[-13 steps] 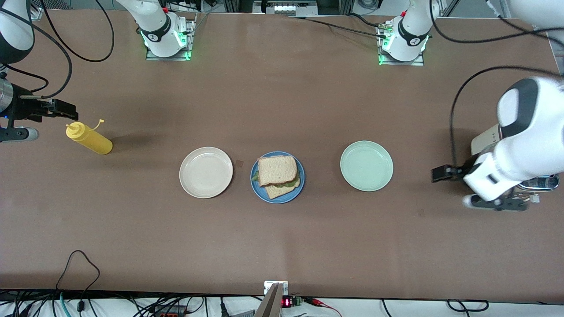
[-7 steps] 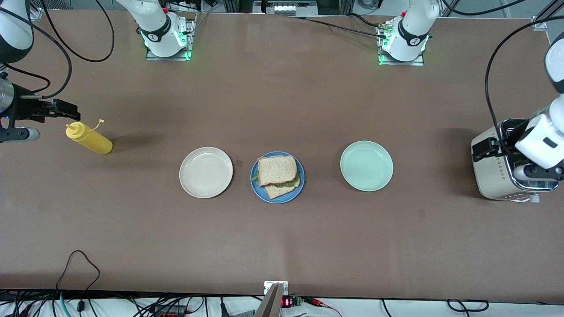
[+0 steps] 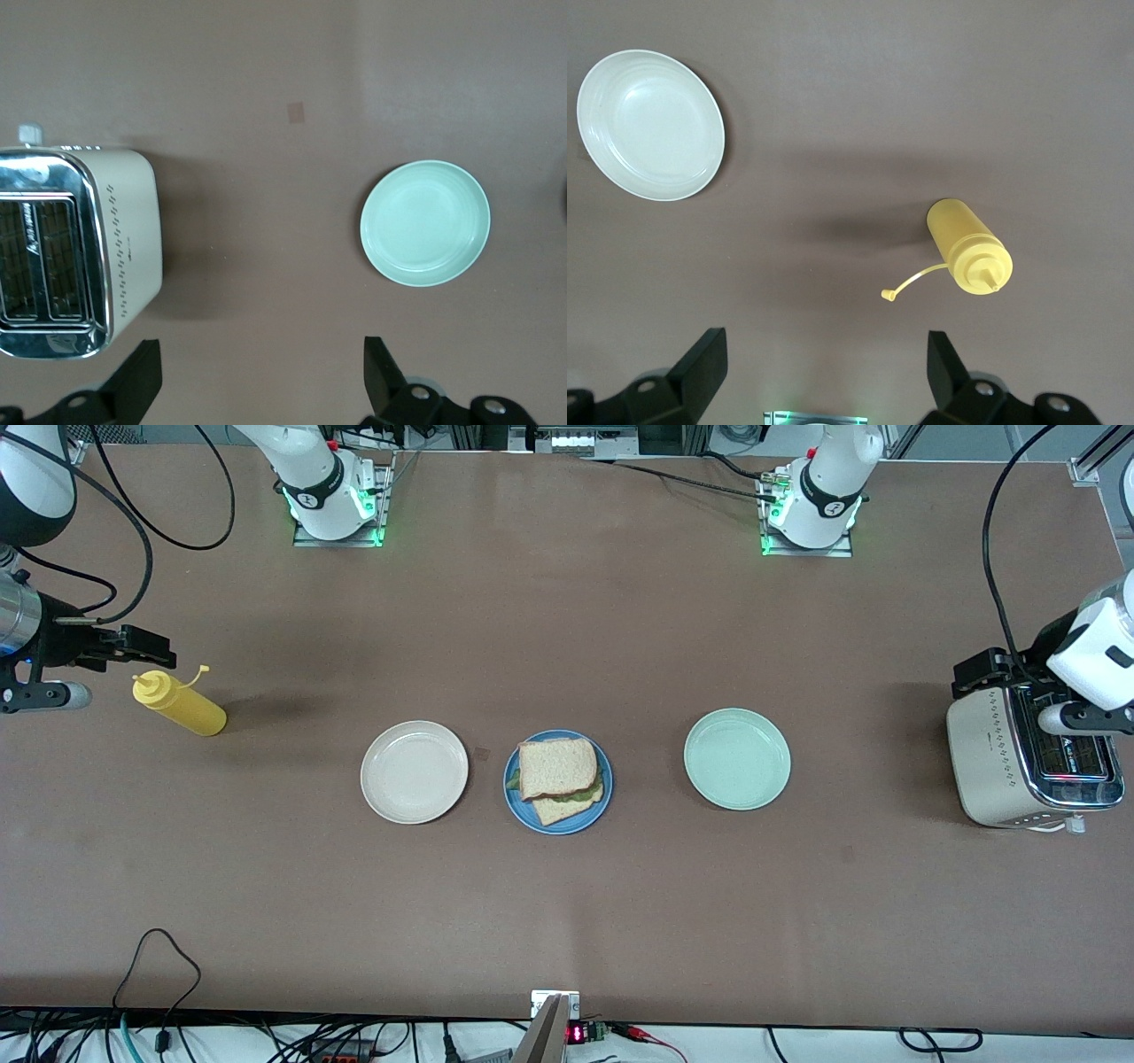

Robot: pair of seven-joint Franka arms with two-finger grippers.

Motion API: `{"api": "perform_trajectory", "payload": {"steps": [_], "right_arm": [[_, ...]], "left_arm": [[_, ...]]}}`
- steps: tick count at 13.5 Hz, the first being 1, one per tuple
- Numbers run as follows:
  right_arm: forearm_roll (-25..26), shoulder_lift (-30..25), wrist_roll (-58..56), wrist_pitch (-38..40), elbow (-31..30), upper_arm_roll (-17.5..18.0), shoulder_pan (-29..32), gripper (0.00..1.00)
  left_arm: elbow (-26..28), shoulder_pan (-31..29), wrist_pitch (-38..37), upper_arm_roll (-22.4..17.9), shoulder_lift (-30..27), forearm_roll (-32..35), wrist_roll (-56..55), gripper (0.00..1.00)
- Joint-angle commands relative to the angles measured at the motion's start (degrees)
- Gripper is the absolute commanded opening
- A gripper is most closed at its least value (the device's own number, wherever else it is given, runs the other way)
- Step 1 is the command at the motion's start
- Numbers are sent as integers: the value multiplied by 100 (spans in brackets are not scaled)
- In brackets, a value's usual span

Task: Make sandwich in blue plate with both arms

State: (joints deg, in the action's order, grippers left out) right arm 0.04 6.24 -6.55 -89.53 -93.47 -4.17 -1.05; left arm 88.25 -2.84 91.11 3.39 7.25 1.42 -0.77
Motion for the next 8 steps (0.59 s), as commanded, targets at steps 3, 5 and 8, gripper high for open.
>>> {"api": "perform_trajectory", "payload": {"steps": [3, 5, 8], "right_arm": [[-74, -263, 57, 190, 75, -13, 43, 100], [-48, -219, 22, 173, 75, -14, 34, 100], [-39, -219, 4, 120, 84, 13, 17, 100]], "left_arm": [[1731, -6, 734, 31, -1305, -71, -55, 100], [1696, 20, 584, 31, -1297, -71, -55, 100], [1696, 3, 575, 22, -1297, -71, -55, 100]]}}
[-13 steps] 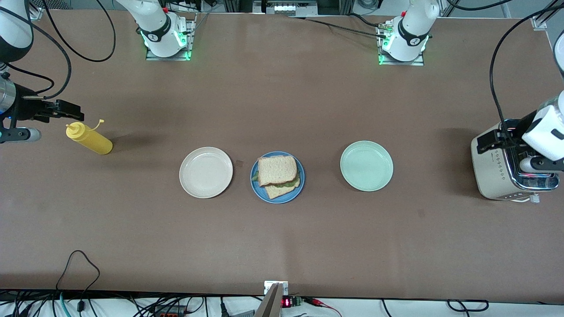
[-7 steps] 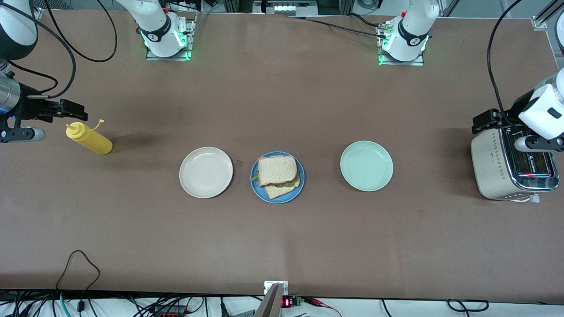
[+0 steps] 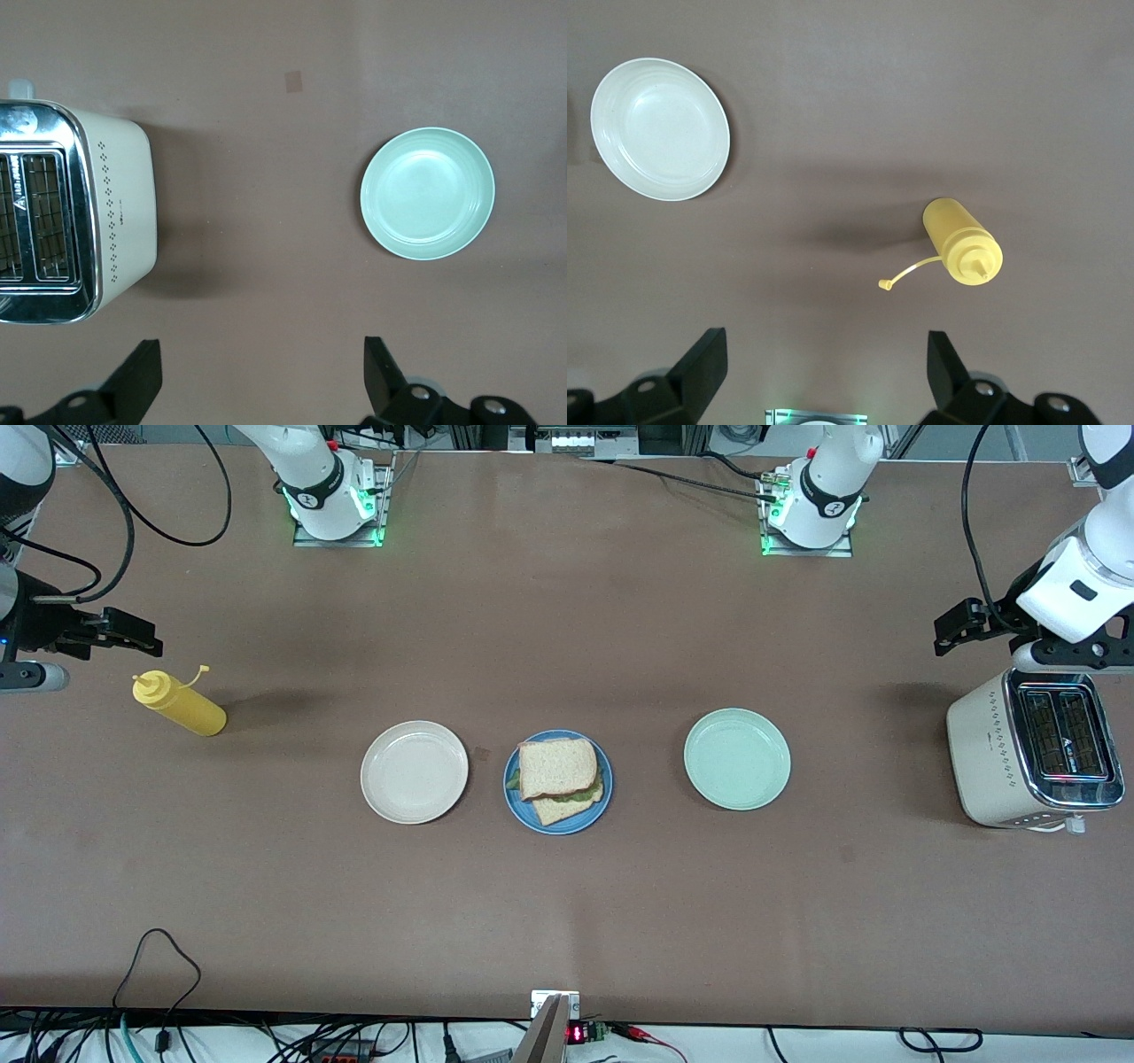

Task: Make sandwich in blue plate with both arms

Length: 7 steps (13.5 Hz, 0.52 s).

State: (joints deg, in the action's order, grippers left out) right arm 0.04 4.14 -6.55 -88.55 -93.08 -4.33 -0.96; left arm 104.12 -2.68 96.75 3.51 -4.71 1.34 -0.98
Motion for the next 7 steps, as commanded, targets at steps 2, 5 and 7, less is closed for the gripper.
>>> {"api": "perform_trajectory", "payload": {"steps": [2, 5, 7], "right_arm": [[-39, -1, -5, 13, 44, 28, 17, 100], [-65, 70, -127, 4, 44, 20, 43, 100], [-39, 61, -260, 4, 44, 20, 25, 100]], "left_arm": [[100, -5, -16, 9, -83, -63, -34, 100], [108, -5, -24, 9, -74, -46, -16, 100], [108, -5, -33, 9, -65, -37, -25, 100]]}}
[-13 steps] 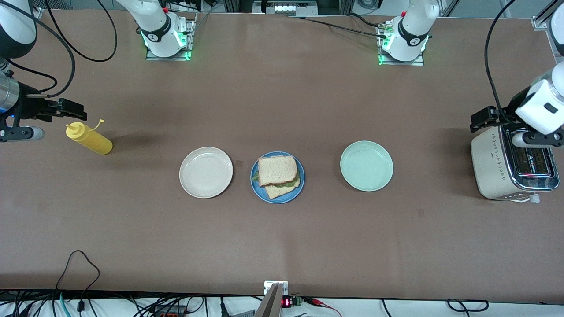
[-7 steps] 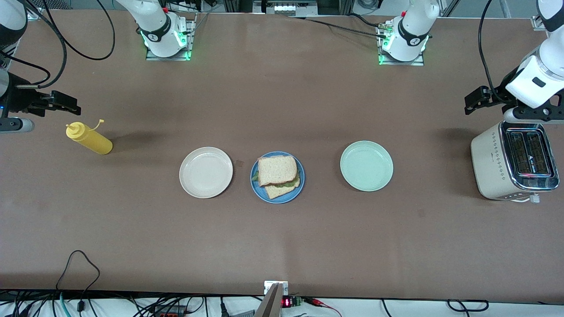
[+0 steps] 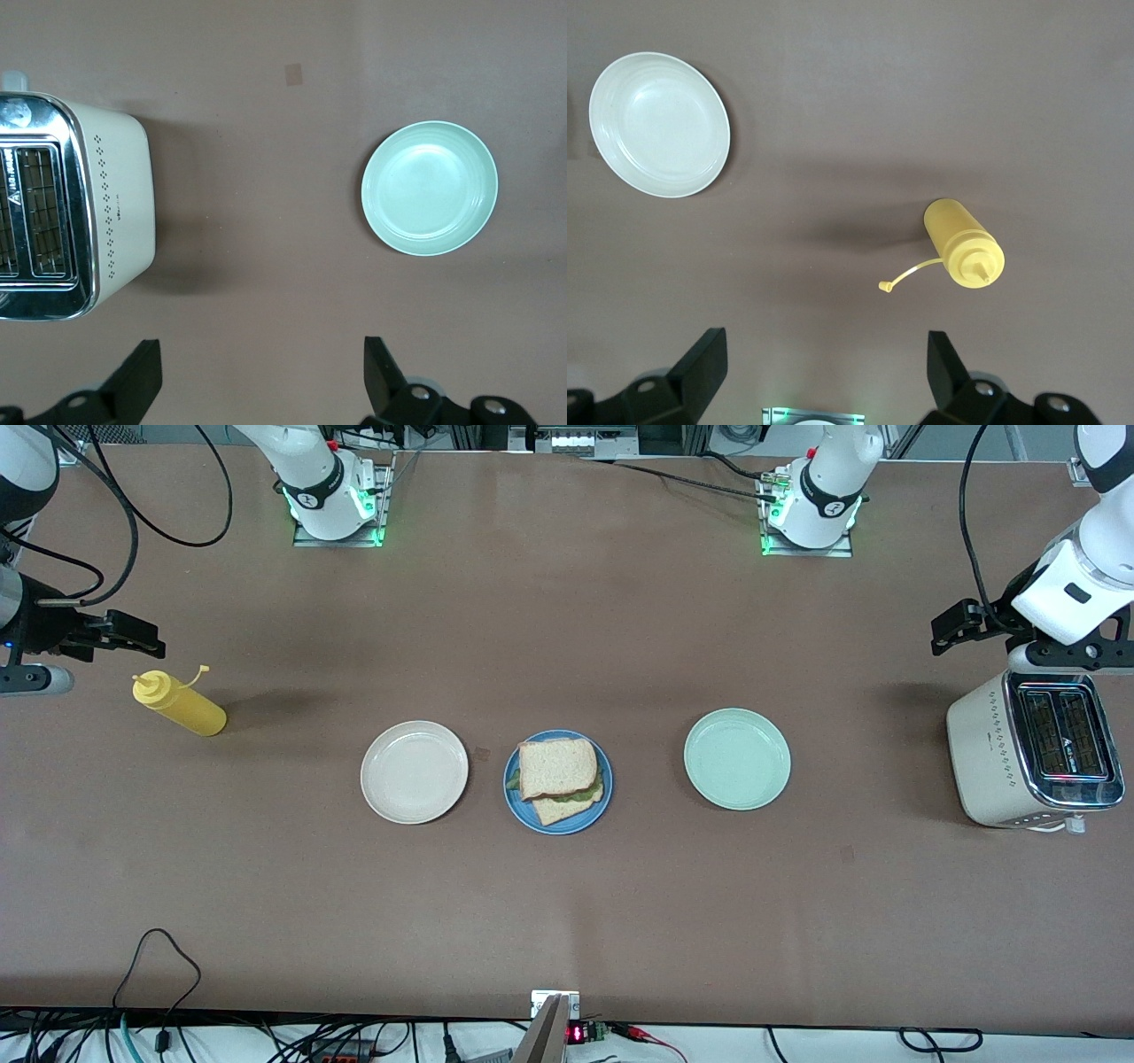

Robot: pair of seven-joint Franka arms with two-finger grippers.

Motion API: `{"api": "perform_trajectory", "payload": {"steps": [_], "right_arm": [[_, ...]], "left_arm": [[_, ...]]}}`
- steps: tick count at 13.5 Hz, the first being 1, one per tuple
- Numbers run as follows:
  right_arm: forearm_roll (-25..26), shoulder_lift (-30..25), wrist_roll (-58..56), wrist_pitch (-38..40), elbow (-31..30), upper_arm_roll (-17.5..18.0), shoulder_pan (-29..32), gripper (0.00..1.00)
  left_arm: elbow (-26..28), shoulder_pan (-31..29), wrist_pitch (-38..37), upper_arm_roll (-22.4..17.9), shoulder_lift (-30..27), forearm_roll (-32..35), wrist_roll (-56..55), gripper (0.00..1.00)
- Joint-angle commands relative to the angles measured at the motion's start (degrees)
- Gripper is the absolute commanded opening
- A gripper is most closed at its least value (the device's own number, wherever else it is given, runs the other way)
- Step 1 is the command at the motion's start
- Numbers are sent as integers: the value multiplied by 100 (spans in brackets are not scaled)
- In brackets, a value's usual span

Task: Make sandwich in blue plate with both arms

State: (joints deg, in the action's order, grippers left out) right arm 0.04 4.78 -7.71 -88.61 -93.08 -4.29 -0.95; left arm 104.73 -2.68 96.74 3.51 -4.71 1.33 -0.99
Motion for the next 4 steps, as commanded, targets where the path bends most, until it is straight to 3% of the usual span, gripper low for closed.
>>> {"api": "perform_trajectory", "payload": {"steps": [1, 4], "right_arm": [[-39, -4, -143, 11, 45, 24, 25, 100], [-30, -21, -73, 28, 54, 16, 25, 100]], "left_arm": [[47, -5, -33, 9, -65, -37, -24, 100], [39, -5, -33, 9, -65, -37, -24, 100]]}}
